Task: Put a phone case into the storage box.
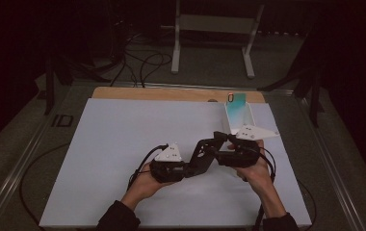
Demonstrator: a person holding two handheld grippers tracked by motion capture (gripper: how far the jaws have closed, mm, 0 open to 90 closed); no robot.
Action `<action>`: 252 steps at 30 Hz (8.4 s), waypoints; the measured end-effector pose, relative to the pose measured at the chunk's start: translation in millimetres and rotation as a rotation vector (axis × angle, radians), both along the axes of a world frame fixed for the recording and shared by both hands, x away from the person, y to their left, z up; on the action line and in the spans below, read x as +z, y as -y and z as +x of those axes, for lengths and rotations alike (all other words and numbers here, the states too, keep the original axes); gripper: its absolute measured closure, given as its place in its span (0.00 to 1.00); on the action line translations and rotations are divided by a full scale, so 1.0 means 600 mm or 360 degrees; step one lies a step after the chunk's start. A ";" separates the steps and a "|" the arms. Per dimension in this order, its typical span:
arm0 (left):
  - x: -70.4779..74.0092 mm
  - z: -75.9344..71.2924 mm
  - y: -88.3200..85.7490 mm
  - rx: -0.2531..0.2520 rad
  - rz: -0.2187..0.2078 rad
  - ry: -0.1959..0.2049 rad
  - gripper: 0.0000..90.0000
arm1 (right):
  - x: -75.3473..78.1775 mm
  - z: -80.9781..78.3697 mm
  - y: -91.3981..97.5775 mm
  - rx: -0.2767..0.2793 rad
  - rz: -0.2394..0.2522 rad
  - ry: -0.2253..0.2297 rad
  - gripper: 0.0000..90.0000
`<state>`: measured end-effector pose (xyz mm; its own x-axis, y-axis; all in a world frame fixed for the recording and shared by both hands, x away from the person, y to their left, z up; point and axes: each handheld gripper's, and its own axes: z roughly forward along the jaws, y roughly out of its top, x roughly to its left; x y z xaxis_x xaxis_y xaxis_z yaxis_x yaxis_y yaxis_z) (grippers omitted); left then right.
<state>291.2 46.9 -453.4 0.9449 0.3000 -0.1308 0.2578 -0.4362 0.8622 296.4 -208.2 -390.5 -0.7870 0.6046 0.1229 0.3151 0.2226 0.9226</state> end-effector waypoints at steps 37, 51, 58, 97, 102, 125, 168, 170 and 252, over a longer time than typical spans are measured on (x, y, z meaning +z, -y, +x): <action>-0.011 0.006 0.006 0.0141 0.0049 -0.0007 0.89 | 0.002 -0.008 -0.050 -0.0235 0.0050 -0.0149 0.14; -0.016 0.004 0.014 0.0142 0.0041 -0.0033 0.89 | 0.006 -0.011 -0.074 -0.0300 0.0027 -0.0094 0.13; -0.017 0.005 0.014 0.0143 0.0037 -0.0039 0.89 | 0.010 -0.015 -0.078 -0.0317 -0.0011 -0.0081 0.15; -0.002 -0.002 -0.038 0.0485 0.0069 0.0105 0.19 | 0.007 -0.006 -0.068 -0.0365 -0.0058 -0.0043 0.16; -0.001 -0.003 -0.050 0.0539 0.0069 0.0128 0.13 | 0.008 -0.004 -0.067 -0.0370 -0.0062 -0.0047 0.16; -0.022 -0.007 -0.141 0.0755 0.0137 0.0167 0.00 | 0.007 0.004 -0.062 -0.0402 -0.0075 -0.0039 0.16; -0.070 -0.080 -0.296 0.1038 0.0070 0.0218 0.00 | 0.035 0.053 -0.038 -0.0535 -0.0057 -0.0017 0.16; -0.071 -0.080 -0.297 0.1047 0.0069 0.0225 0.00 | 0.037 0.059 -0.036 -0.0542 -0.0055 -0.0016 0.16; -0.072 -0.081 -0.296 0.1077 0.0055 0.0236 0.00 | 0.078 0.224 0.002 -0.0932 -0.0134 -0.0051 0.16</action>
<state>242.7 224.8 -496.3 0.5558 0.8313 0.0057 0.3632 -0.2490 0.8978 430.6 -209.5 -343.6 -0.3161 0.9459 0.0738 0.4352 0.0754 0.8972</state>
